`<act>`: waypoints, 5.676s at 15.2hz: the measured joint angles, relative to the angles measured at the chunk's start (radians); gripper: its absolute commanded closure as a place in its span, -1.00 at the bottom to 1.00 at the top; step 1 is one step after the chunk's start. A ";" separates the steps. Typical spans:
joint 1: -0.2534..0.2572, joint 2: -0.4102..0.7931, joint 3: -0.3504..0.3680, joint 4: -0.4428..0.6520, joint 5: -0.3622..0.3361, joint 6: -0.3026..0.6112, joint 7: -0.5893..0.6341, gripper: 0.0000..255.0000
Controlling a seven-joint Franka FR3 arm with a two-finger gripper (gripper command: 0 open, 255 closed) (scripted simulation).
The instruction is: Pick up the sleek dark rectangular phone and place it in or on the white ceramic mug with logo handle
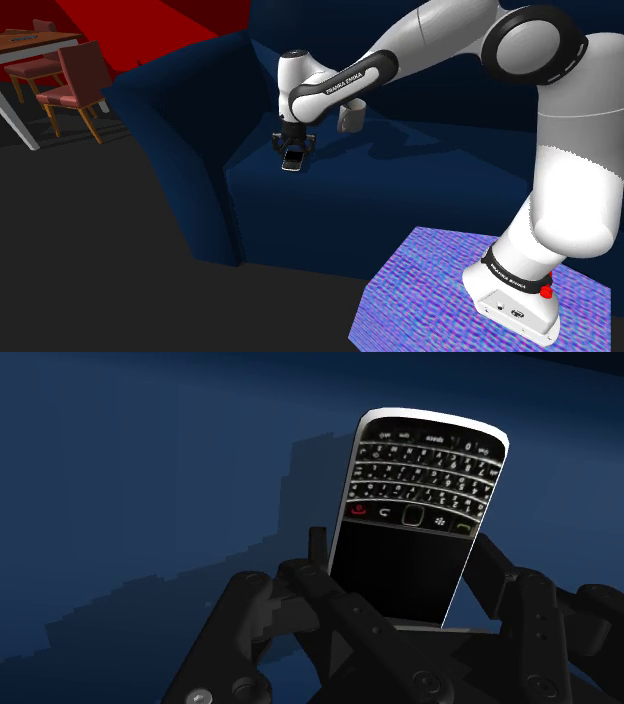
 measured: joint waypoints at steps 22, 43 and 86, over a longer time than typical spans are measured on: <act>-0.006 -0.087 0.015 0.115 0.035 -0.200 -0.034 1.00; 0.002 -0.118 0.023 0.357 0.052 -0.471 -0.060 1.00; -0.321 -0.165 -0.134 0.192 0.137 -0.321 -0.535 1.00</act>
